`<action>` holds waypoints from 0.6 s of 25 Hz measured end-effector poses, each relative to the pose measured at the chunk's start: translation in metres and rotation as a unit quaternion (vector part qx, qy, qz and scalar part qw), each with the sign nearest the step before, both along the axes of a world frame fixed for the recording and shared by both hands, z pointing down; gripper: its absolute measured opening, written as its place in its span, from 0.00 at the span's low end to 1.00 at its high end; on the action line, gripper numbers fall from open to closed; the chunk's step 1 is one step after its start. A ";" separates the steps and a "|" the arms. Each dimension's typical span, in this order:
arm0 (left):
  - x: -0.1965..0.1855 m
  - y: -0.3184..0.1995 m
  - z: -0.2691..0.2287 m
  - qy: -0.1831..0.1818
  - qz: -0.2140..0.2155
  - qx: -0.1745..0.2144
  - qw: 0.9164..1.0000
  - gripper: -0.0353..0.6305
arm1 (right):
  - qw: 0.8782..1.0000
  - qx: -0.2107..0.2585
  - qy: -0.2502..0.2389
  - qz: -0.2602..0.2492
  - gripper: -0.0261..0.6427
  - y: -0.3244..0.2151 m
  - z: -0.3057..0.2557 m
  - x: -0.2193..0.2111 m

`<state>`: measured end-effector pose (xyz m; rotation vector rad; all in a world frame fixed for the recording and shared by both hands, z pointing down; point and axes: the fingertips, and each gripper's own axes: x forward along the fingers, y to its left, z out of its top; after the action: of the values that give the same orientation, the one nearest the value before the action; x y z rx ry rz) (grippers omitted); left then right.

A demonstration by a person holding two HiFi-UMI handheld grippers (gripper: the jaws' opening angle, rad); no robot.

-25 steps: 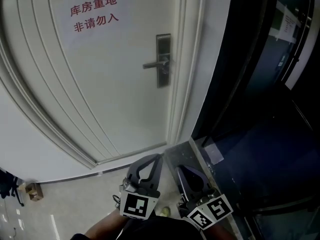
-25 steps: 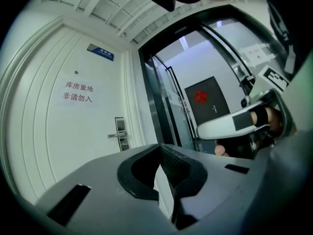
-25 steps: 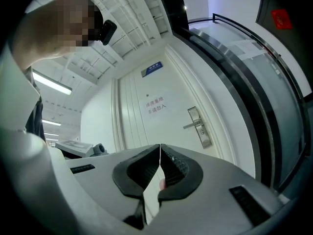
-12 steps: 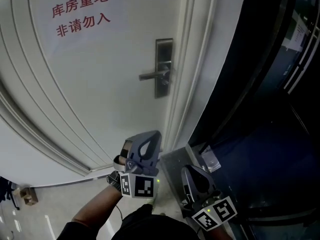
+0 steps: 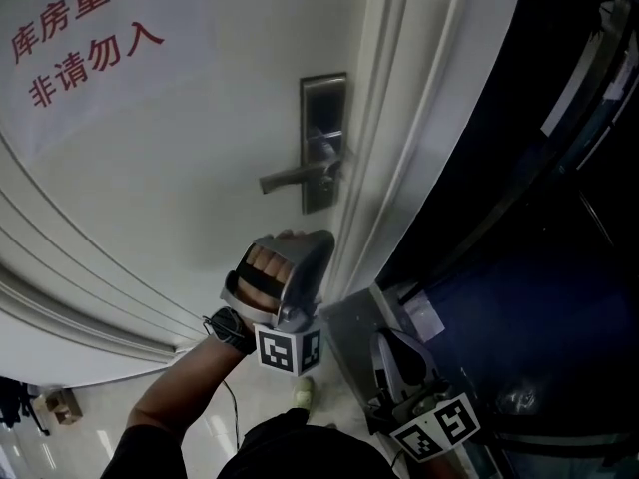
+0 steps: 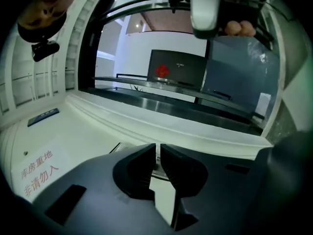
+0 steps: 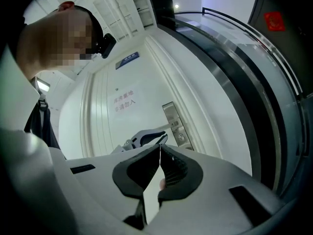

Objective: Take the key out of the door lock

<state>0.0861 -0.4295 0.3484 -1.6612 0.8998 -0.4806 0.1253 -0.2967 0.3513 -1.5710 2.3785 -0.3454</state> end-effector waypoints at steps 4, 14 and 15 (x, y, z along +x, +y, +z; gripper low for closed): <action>0.010 -0.030 0.009 -0.040 -0.012 0.023 0.999 0.06 | 1.000 -0.010 -0.008 0.011 0.06 -0.022 0.007 0.008; 0.021 -0.092 0.028 -0.072 -0.066 0.013 0.995 0.16 | 1.000 -0.023 -0.018 0.008 0.06 -0.053 0.021 0.015; 0.022 -0.095 0.028 -0.072 -0.067 0.017 0.995 0.16 | 1.000 -0.024 -0.019 0.008 0.06 -0.054 0.021 0.016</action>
<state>0.1078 -0.5242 0.3765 -1.5217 0.9114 -0.6645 0.1414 -0.3512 0.3721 -1.5896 2.3444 -0.4273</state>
